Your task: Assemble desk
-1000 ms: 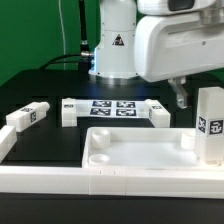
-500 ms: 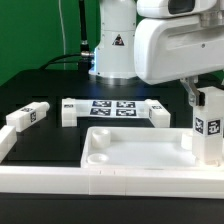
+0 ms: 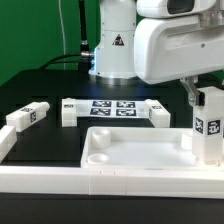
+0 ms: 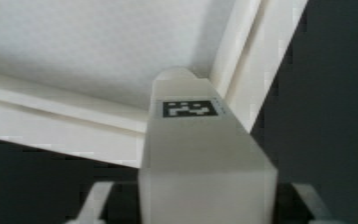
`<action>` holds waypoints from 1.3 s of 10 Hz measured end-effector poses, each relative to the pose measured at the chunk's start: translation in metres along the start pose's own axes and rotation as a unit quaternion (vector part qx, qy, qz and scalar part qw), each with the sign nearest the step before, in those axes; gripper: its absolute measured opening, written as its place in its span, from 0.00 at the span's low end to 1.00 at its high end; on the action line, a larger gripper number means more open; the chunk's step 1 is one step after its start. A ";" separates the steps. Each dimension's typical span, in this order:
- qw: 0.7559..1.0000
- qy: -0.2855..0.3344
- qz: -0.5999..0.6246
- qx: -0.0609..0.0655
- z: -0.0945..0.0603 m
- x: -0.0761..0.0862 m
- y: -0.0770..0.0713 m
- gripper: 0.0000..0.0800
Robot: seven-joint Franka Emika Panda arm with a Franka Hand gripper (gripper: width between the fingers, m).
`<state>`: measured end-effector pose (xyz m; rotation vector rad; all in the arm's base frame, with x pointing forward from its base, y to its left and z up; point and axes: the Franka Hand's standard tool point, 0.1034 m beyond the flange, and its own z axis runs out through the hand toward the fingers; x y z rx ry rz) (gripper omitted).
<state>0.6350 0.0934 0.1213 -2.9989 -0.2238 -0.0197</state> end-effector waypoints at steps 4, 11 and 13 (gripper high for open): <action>0.982 -0.002 0.189 0.009 0.001 -0.001 -0.001 0.36; 0.909 -0.010 0.417 0.005 0.003 -0.004 -0.005 0.38; 0.924 -0.010 0.383 0.004 0.004 -0.004 -0.010 0.60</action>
Offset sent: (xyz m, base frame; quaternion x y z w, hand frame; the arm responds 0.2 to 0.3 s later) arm -0.0119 -0.0008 -0.0082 0.0256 -0.0355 0.2516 0.9668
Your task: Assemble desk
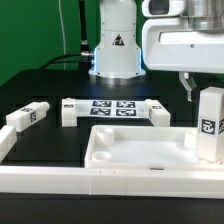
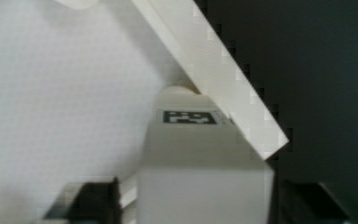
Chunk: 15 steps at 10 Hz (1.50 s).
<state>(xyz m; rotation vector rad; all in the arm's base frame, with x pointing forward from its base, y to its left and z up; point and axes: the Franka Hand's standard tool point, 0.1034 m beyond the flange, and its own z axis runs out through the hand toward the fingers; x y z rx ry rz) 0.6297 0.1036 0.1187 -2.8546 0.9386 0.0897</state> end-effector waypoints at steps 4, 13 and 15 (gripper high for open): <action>0.986 -0.002 -0.164 -0.001 0.004 -0.009 -0.006 0.81; 0.838 0.009 -0.545 -0.011 0.000 0.003 -0.001 0.81; 0.822 0.005 -0.569 -0.011 0.001 0.006 0.004 0.78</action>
Offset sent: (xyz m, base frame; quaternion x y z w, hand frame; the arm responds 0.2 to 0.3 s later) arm -0.0061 0.0073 -0.0057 0.0181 -0.0028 -0.2368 0.9714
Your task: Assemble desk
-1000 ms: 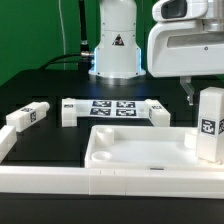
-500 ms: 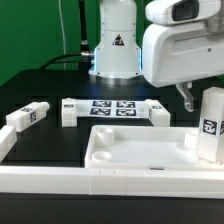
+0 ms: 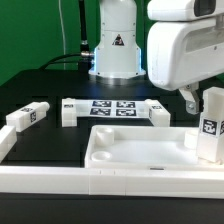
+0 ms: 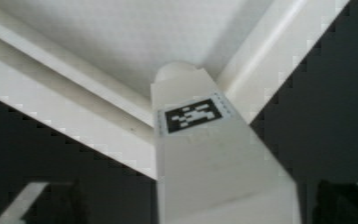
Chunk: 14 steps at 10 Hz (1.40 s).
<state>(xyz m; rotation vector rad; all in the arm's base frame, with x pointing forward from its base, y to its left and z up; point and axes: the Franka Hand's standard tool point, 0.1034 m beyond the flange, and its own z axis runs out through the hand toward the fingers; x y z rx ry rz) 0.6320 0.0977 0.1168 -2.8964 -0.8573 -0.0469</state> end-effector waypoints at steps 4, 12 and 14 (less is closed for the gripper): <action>1.000 0.001 0.003 0.000 0.000 0.001 0.000 0.36; 0.970 0.012 0.243 0.004 0.000 0.000 0.002 0.36; 0.948 0.021 0.317 0.004 0.000 0.000 0.002 0.36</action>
Offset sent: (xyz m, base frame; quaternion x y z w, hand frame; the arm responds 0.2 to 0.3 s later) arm 0.0000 0.0000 0.0000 0.0000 0.0000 0.0000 1.0000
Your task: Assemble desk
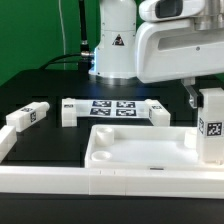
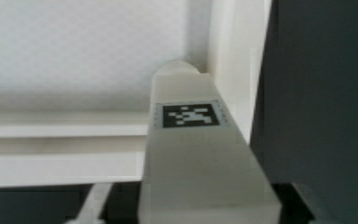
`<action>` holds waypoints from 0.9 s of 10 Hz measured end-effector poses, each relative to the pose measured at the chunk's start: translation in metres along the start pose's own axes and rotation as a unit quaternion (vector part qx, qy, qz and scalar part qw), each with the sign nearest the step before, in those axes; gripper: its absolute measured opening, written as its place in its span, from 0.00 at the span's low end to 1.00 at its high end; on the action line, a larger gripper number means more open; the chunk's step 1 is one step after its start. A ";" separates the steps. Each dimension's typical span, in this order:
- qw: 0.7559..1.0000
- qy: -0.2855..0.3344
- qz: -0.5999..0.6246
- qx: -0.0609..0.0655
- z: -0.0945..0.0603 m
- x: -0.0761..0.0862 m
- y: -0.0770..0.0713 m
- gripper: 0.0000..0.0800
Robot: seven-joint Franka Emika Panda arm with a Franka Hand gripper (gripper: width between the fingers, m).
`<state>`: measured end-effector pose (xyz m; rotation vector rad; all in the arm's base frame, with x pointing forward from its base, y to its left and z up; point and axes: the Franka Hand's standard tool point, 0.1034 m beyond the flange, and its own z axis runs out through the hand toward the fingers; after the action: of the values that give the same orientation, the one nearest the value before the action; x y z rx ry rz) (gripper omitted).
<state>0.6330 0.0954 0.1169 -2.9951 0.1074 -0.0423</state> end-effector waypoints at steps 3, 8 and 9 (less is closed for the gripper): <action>0.991 -0.001 0.131 0.000 0.000 -0.001 0.000 0.36; 0.959 -0.003 0.283 0.004 0.000 0.000 0.000 0.36; 0.961 -0.002 0.278 0.004 0.000 0.000 0.000 0.37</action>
Offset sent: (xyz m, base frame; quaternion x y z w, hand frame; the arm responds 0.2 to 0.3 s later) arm -0.0045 0.0102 -0.0028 0.0633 -0.0254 0.2778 0.9582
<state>0.6327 0.0952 0.1165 -2.8380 0.9325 0.0263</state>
